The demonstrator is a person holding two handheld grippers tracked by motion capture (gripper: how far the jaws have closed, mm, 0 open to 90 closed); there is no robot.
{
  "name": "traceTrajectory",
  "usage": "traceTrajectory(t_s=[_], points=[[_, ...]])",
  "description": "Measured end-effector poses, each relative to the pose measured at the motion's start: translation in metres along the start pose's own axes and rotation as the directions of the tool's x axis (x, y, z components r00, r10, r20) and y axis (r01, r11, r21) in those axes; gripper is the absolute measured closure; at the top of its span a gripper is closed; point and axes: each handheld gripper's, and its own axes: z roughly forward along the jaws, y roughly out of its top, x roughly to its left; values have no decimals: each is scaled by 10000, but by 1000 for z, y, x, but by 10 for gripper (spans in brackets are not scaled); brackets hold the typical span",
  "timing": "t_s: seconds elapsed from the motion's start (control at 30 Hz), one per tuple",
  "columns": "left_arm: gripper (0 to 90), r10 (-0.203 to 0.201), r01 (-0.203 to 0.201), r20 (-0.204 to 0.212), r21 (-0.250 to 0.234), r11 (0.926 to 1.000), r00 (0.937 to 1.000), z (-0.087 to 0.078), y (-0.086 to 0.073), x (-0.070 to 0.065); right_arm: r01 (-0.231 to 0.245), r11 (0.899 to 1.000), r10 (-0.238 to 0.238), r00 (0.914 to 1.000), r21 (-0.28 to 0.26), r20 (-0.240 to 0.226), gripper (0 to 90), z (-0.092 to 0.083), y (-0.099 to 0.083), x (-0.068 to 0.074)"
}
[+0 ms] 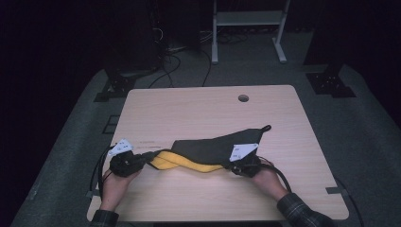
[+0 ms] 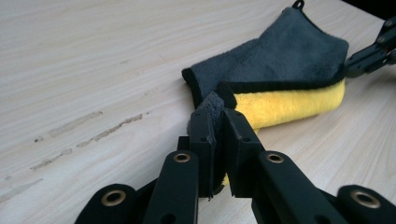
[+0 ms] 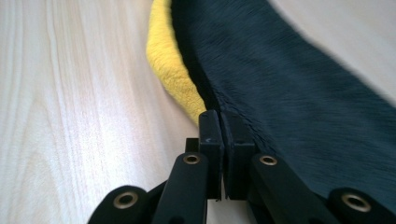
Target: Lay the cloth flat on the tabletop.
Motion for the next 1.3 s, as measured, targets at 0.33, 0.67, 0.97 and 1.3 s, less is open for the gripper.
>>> traceTrajectory(t_s=[0.33, 0.67, 0.97, 1.3], points=[[827, 380, -378, 522, -49, 9993, 9979, 7, 6, -16, -1384, 9651, 1417, 9899, -2224, -9, 877, -72, 4, -32], [827, 357, -374, 620, 273, 9989, 9974, 16, 4, -17, -1967, 9699, 1932, 9804, -1433, -381, 874, -70, -1, -44], [827, 469, -513, 723, 602, 9969, 9963, 26, 1, -21, -3156, 9418, 3128, 9489, -1157, -423, 588, -57, -29, -55], [826, 533, -579, 737, 611, 9965, 9959, 25, 1, -22, -3771, 9225, 3684, 9239, -828, -1034, 462, -68, -49, -21]])
